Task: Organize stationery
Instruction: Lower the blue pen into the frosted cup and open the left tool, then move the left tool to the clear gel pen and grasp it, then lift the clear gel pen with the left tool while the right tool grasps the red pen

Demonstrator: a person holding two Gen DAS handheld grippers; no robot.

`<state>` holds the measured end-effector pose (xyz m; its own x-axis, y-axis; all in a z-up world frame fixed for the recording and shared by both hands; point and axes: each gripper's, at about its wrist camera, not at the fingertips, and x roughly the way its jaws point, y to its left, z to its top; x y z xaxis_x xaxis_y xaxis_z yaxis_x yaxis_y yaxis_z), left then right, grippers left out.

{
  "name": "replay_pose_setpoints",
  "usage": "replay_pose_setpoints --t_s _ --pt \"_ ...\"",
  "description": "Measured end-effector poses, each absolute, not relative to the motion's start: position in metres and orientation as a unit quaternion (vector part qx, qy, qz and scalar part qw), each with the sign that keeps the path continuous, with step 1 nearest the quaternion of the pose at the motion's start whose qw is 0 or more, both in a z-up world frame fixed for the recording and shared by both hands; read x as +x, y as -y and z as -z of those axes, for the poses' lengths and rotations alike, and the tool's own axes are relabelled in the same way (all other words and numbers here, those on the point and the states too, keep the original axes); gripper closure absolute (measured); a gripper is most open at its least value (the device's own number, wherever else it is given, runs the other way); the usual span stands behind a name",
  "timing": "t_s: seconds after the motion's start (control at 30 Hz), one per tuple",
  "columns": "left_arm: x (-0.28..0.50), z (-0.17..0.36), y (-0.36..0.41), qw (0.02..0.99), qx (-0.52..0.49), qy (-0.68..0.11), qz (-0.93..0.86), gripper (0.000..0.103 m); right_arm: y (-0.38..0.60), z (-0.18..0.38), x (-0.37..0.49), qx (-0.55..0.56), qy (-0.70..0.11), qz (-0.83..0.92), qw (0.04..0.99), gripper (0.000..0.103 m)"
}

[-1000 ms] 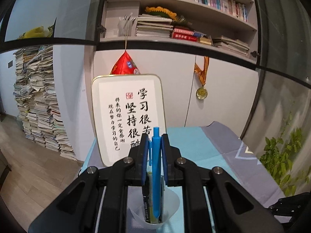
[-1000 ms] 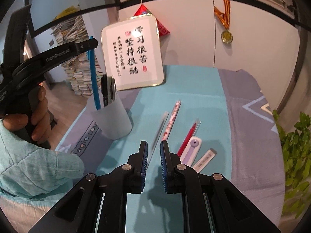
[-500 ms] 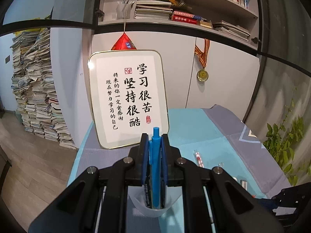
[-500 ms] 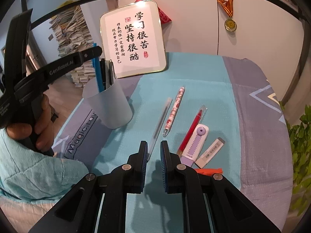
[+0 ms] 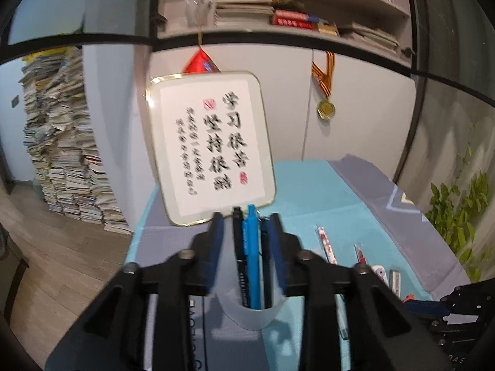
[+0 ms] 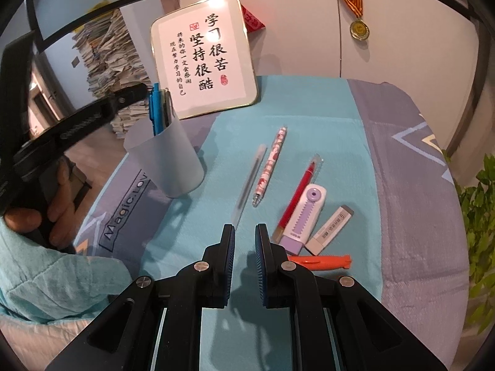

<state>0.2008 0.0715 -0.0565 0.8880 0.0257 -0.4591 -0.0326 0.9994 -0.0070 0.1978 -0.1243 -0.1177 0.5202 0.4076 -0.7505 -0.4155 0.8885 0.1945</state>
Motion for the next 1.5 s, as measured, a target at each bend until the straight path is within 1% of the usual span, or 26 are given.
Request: replay_pose_setpoints --t_s 0.1,0.17,0.2,0.23,0.27,0.33,0.37,0.47,0.53,0.6,0.7,0.73,0.77,0.83,0.87,0.93,1.13,1.3,1.5 --pt "0.182 0.046 -0.065 0.978 0.007 -0.209 -0.018 0.065 0.130 0.123 0.199 -0.001 -0.437 -0.230 0.869 0.091" --pt "0.168 0.041 -0.054 0.980 0.023 -0.196 0.002 0.057 0.133 0.128 0.201 0.001 -0.445 -0.224 0.867 0.090" --pt "0.159 0.040 -0.046 0.981 0.033 -0.191 0.021 0.056 0.134 0.130 0.202 0.002 -0.448 -0.222 0.866 0.089" --pt "0.155 0.040 -0.041 0.980 0.039 -0.191 0.035 0.056 0.135 0.132 0.202 0.004 -0.451 -0.222 0.865 0.085" --pt "0.150 0.041 -0.032 0.978 0.046 -0.195 0.058 0.056 0.135 0.135 0.201 0.005 -0.453 -0.222 0.864 0.077" --pt "0.149 0.049 -0.021 0.970 0.052 -0.216 0.094 0.056 0.136 0.137 0.200 0.008 -0.455 -0.223 0.862 0.068" --pt "0.151 0.055 -0.016 0.966 0.054 -0.230 0.106 0.054 0.136 0.138 0.199 0.007 -0.456 -0.224 0.861 0.067" --pt "0.168 0.088 -0.004 0.949 0.062 -0.292 0.106 0.055 0.138 0.140 0.196 0.007 -0.457 -0.226 0.860 0.067" --pt "0.184 0.110 -0.002 0.931 0.050 -0.344 0.113 0.058 0.141 0.142 0.194 0.008 -0.459 -0.223 0.860 0.067" --pt "0.196 0.128 -0.002 0.918 0.033 -0.377 0.121 0.058 0.145 0.144 0.193 0.012 -0.461 -0.222 0.859 0.067" --pt "0.209 0.146 0.001 0.907 0.038 -0.403 0.115 0.060 0.147 0.145 0.191 0.018 -0.459 -0.233 0.857 0.067" --pt "0.211 0.150 0.003 0.904 0.038 -0.411 0.116 0.064 0.147 0.145 0.190 0.018 -0.458 -0.237 0.857 0.067" --pt "0.215 0.155 0.003 0.896 0.032 -0.425 0.121 0.074 0.146 0.145 0.189 0.018 -0.457 -0.241 0.856 0.067" --pt "0.220 0.160 0.006 0.885 0.019 -0.444 0.137 0.083 0.145 0.146 0.188 0.018 -0.457 -0.247 0.855 0.067" --pt "0.221 0.162 0.007 0.880 0.014 -0.452 0.145 0.089 0.144 0.146 0.188 0.019 -0.457 -0.249 0.854 0.067" --pt "0.217 0.162 0.011 0.882 0.026 -0.450 0.140 0.093 0.143 0.146 0.187 0.018 -0.456 -0.252 0.853 0.067" --pt "0.197 0.160 0.006 0.883 0.037 -0.451 0.128 0.096 0.131 0.146 0.187 0.011 -0.456 -0.256 0.852 0.067" --pt "0.159 0.161 -0.016 0.884 -0.003 -0.454 0.116 0.096 0.115 0.155 0.194 0.001 -0.473 -0.247 0.846 0.068" --pt "0.127 0.164 -0.022 0.885 -0.013 -0.452 0.113 0.096 0.118 0.167 0.217 0.044 -0.486 -0.197 0.850 0.067"
